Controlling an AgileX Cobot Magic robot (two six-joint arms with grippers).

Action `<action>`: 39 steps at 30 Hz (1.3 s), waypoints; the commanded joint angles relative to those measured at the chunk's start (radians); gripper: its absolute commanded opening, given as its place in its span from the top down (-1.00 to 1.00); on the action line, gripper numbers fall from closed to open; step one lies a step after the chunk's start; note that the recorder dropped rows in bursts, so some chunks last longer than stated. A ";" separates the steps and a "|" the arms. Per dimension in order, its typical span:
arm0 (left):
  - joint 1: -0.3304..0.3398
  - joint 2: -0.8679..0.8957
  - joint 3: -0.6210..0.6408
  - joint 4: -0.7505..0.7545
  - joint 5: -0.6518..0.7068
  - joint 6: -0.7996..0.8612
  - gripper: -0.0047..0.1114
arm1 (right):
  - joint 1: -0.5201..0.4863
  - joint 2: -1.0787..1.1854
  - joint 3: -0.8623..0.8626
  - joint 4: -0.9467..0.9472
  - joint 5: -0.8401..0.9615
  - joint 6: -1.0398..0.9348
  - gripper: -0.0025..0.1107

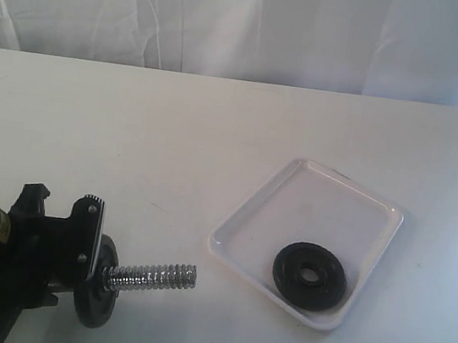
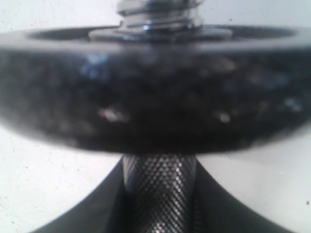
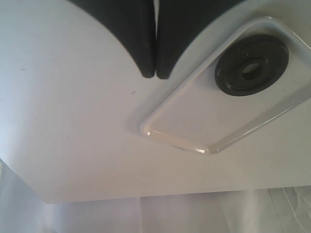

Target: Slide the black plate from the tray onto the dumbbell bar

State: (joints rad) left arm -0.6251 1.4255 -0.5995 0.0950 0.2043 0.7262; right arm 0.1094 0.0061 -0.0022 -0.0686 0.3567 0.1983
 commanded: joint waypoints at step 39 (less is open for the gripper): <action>-0.003 -0.042 -0.019 -0.011 -0.097 -0.129 0.92 | 0.004 -0.006 0.002 0.053 -0.321 -0.013 0.96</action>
State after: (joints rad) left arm -0.6251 1.4255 -0.5995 0.0950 0.1945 0.6073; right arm 0.1094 0.0061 -0.0022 -0.0210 0.1391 0.1908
